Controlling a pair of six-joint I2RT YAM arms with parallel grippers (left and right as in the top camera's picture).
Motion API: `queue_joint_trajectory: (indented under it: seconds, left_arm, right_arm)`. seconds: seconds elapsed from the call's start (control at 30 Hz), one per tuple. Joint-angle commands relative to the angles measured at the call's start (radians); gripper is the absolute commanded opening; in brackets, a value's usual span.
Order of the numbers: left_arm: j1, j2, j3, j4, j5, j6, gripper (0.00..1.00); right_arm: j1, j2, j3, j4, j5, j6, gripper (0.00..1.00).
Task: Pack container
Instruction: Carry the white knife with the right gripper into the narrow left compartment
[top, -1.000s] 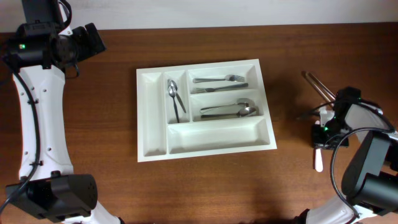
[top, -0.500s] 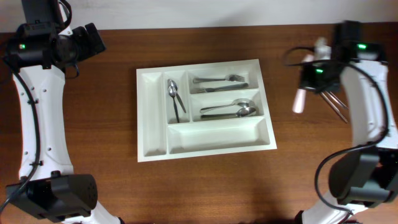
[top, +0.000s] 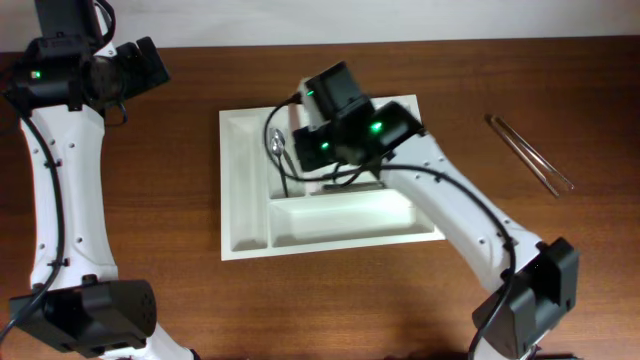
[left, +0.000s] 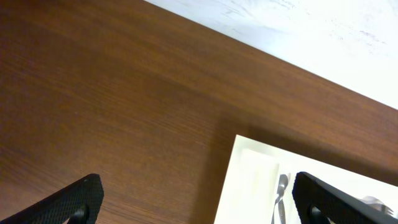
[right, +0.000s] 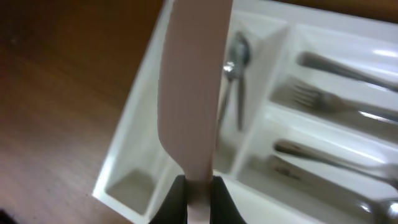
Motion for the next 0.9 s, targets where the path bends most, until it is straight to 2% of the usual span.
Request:
queue_joint_trajectory:
  seconds: [0.0,0.27,0.87]
  left_arm:
    - [0.003,0.001,0.002,0.002,-0.007,0.012,0.99]
    - [0.003,0.001,0.002,0.002,-0.007,0.012,0.99]
    - [0.002,0.001,0.002,0.002,-0.007,0.012,0.99]
  right_arm:
    - [0.056,0.046,0.019,0.045,0.045,0.06,0.04]
    - [0.121,0.183,0.019,0.132,0.037,0.089,0.04]
    - [0.161,0.221,0.019,0.261,0.019,0.156,0.04]
